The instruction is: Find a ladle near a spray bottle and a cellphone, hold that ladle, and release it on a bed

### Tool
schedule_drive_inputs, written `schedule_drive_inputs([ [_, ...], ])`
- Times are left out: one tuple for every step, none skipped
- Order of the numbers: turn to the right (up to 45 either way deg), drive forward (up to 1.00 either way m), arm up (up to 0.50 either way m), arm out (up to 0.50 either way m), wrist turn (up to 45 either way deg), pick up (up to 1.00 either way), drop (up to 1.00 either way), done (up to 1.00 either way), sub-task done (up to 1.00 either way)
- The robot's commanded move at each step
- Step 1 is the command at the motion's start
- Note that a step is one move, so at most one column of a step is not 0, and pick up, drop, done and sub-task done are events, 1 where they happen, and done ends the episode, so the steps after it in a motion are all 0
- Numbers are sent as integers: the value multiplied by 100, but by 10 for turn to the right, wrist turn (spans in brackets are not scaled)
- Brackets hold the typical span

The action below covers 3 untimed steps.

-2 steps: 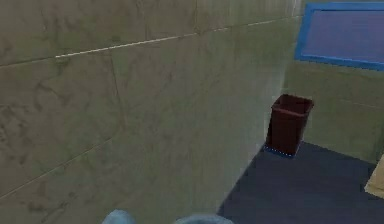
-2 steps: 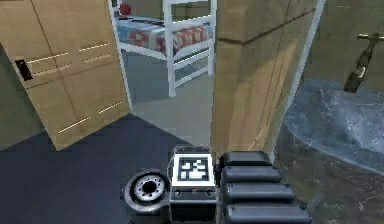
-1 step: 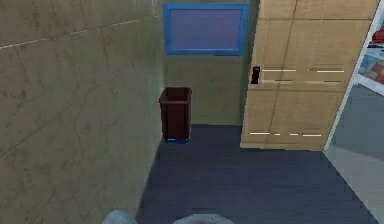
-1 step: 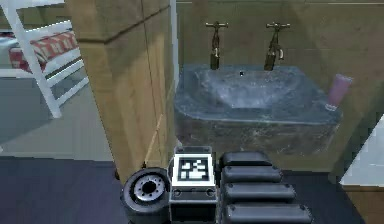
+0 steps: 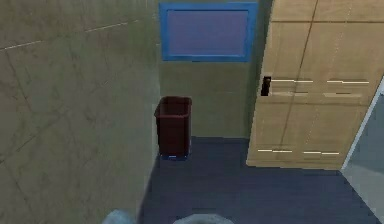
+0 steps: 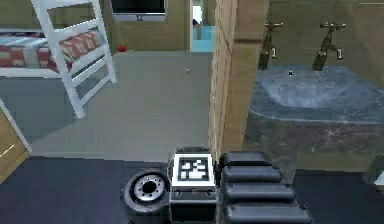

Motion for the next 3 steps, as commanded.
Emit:
schedule_drive_inputs([
  [450,0,0,0,0,0,0,0,0],
  [60,0,0,0,0,0,0,0,0],
  [0,100,0,0,0,0,0,0,0],
])
